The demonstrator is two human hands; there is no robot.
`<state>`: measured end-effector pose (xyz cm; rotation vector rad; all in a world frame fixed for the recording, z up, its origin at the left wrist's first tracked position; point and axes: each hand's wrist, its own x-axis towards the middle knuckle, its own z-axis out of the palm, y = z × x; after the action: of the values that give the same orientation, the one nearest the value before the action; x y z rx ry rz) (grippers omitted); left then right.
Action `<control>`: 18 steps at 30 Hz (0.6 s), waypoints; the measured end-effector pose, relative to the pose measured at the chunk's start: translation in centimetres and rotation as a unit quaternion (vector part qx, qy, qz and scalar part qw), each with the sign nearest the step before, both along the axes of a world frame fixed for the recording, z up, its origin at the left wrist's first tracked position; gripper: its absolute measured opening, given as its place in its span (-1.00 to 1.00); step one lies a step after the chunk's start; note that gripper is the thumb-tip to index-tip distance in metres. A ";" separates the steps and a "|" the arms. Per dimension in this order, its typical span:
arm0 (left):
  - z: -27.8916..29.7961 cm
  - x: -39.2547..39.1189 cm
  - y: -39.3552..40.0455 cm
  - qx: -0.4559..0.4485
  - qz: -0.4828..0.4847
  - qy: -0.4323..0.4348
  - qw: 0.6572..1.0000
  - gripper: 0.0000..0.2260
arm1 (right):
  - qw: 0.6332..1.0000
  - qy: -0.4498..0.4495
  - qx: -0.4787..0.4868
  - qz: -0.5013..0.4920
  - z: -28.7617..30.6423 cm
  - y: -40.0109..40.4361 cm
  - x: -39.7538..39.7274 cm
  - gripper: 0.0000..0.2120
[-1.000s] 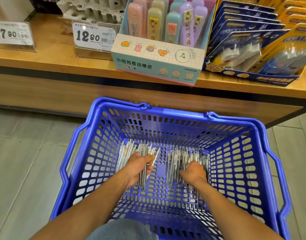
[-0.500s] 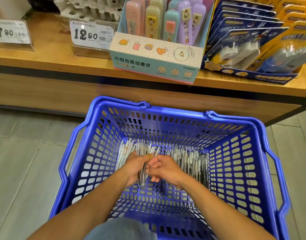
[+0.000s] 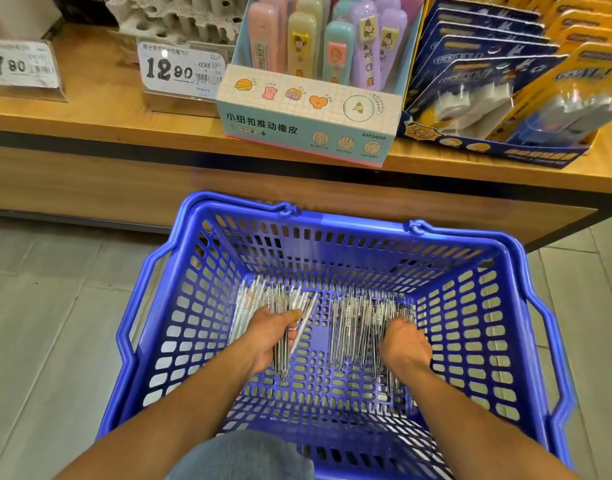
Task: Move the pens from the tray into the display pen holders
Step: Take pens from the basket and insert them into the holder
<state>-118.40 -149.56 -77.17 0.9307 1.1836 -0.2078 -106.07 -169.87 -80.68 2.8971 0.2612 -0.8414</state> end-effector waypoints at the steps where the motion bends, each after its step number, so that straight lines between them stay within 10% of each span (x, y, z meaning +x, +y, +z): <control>1: 0.0 0.0 0.0 -0.001 0.001 0.000 1.000 -0.84 | 1.000 0.007 -0.004 0.004 -0.1 0.1 -0.1 -0.76; 18: 0.1 0.0 -0.5 0.008 -0.008 -0.007 1.000 -0.45 | 0.996 0.068 0.049 -0.025 -1.8 -0.3 0.0 -0.62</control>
<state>-118.43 -150.07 -77.12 0.9548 1.1666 -0.2043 -106.02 -170.15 -82.45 2.9516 0.2503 -1.0666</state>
